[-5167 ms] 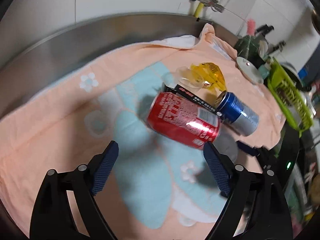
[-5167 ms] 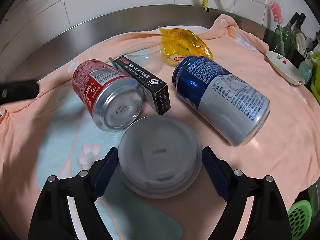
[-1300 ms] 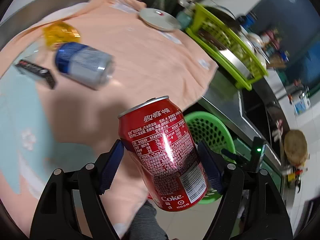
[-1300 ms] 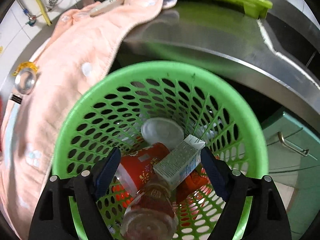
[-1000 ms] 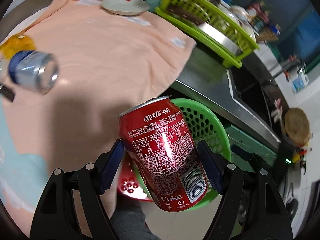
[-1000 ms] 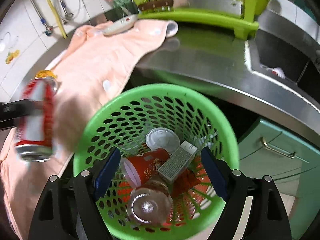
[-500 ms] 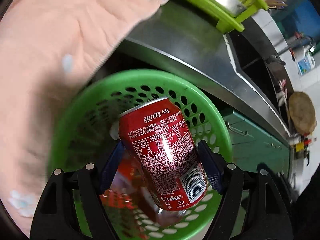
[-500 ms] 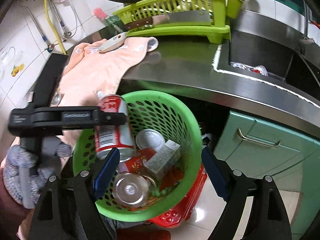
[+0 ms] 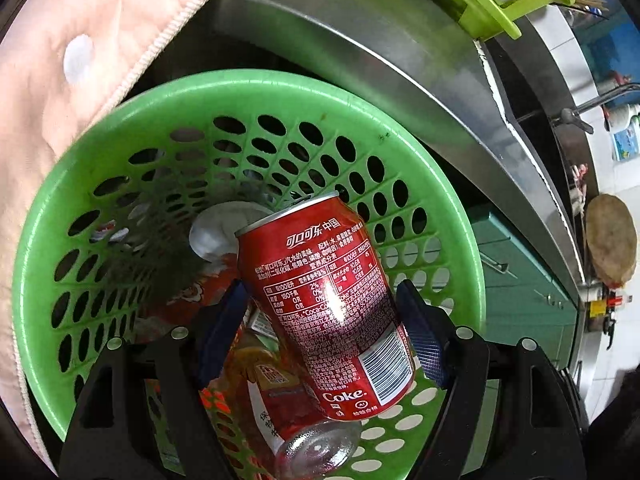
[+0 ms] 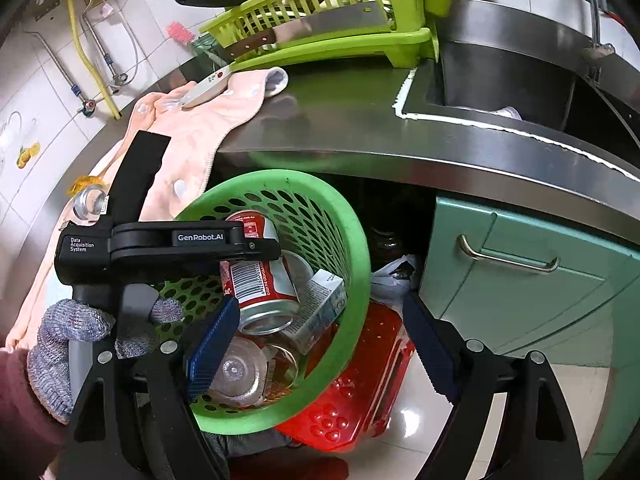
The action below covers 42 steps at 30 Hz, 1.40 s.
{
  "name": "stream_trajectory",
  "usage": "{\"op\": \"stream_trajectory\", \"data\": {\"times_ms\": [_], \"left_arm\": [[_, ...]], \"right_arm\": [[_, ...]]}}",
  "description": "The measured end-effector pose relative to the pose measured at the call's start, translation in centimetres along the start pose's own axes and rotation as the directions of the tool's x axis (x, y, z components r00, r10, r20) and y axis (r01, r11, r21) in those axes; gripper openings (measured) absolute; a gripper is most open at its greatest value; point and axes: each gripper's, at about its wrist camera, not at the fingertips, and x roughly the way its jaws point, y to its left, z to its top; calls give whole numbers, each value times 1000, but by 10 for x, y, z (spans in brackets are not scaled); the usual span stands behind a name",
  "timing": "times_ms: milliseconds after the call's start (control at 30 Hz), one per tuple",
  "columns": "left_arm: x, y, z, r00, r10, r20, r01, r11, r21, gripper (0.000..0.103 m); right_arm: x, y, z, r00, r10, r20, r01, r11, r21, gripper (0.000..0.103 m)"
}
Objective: Collect trash
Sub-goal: 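Carry the Coke can into the green basket and open the left tool, then grasp the blue-and-silver can with the right tool while the left tool approaches the black box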
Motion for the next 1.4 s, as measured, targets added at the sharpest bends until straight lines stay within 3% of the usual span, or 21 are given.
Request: {"op": "stream_trajectory", "data": {"times_ms": [467, 833, 1100, 1400], "left_arm": [[-20, -1, -8, 1000, -18, 8, 17, 999, 28, 76], [-90, 22, -13, 994, 16, 112, -20, 999, 39, 76], [-149, 72, -25, 974, 103, 200, -107, 994, 10, 76], [-220, 145, -36, 935, 193, 296, -169, 980, -104, 76]], "right_arm": [[-8, 9, 0, 1000, 0, 17, 0, 1000, -7, 81], [-15, 44, 8, 999, 25, 31, -23, 998, -64, 81], [-8, 92, 16, 997, 80, 18, -76, 986, -148, 81], [11, 169, 27, 986, 167, -15, -165, 948, -272, 81]]}}
